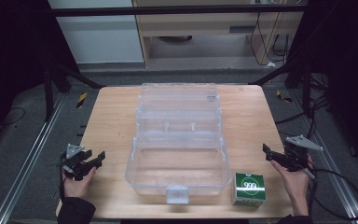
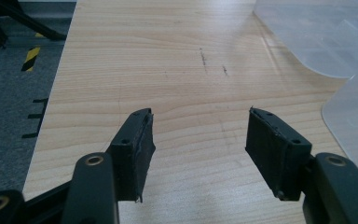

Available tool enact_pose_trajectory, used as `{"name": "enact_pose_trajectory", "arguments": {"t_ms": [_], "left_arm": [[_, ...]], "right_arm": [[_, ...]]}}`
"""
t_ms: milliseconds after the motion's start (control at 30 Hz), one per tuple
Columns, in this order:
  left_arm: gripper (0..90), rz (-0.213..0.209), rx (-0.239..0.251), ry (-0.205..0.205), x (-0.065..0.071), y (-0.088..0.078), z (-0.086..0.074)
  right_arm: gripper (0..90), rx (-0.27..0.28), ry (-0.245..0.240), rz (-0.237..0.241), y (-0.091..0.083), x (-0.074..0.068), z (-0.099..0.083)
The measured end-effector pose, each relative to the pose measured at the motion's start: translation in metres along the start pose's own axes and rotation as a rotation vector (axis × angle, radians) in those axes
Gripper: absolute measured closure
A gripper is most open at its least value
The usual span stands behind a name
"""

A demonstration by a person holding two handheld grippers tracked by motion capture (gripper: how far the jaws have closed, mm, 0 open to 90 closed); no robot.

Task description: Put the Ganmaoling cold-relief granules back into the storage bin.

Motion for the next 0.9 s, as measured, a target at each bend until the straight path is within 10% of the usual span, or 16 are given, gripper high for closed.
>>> {"name": "enact_pose_trajectory", "arguments": {"t_ms": [900], "left_arm": [[34.2, -0.027, -0.047, 0.056, 0.006, 0.004, -0.004]], "right_arm": [[10.2, -0.118, -0.259, 0.275, -0.020, -0.051, 0.043]]}}
Point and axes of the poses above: each handheld gripper's, and its own axes: y roughly forward along the jaws, z roughly out of its top, x roughly to its right, the point moved 5 cm from there along y, roughly forward along the jaws, and after that the axes turned 10 degrees about x, right-handed, at the moved point
